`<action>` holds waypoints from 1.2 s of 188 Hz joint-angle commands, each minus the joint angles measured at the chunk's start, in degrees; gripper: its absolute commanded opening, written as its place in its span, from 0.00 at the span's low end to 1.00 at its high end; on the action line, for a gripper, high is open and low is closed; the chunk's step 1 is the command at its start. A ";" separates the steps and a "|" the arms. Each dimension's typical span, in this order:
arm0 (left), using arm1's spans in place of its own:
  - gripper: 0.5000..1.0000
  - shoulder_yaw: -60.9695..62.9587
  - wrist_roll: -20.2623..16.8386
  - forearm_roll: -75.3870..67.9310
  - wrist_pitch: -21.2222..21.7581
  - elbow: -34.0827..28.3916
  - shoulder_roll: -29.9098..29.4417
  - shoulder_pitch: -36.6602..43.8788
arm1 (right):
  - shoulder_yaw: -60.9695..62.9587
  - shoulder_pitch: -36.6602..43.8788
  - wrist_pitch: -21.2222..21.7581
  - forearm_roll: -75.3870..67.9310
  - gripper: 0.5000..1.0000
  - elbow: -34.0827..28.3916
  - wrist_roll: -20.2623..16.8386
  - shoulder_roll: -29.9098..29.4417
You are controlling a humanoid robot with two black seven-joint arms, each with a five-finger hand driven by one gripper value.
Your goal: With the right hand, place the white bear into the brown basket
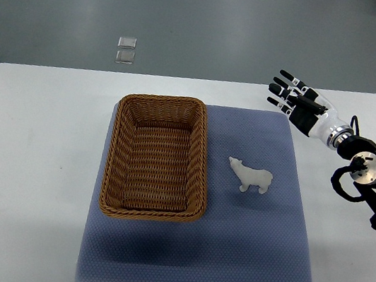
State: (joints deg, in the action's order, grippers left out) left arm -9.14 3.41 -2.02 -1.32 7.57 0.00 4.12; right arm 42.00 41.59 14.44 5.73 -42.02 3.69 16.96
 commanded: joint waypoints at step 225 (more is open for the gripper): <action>1.00 0.09 0.02 0.00 0.26 -0.19 0.00 -0.17 | -0.95 3.06 5.69 38.04 0.86 -4.74 4.13 2.29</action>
State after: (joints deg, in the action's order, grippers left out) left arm -9.05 3.43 -2.02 -1.04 7.34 0.00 3.96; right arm 41.13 43.86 17.80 38.64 -45.82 6.64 18.29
